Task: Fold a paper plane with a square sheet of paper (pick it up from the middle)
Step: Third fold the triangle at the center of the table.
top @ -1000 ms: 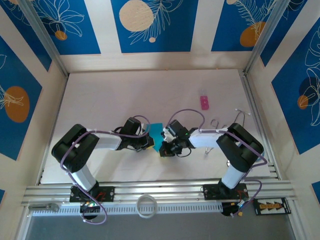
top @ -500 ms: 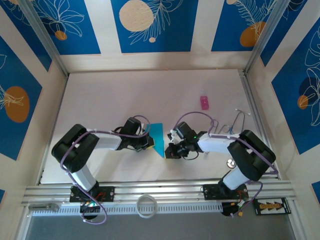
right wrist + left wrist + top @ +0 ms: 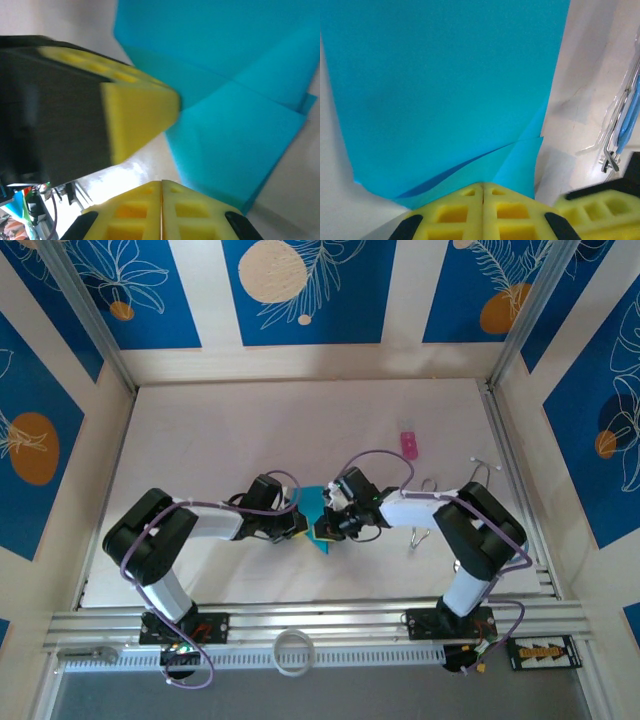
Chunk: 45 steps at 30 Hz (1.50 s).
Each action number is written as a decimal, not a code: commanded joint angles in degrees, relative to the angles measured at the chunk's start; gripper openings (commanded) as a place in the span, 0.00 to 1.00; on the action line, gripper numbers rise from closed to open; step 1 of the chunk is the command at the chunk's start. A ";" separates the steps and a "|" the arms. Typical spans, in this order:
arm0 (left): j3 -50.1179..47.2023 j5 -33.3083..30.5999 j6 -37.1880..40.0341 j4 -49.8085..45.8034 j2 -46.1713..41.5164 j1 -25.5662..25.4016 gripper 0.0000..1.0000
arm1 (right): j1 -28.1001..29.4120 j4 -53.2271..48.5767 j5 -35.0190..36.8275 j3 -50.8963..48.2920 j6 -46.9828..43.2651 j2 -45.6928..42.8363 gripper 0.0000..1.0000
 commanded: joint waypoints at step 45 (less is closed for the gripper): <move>2.63 -1.85 9.18 -9.87 -1.84 12.74 0.02 | -2.05 -6.84 3.23 -3.40 -1.70 3.54 0.00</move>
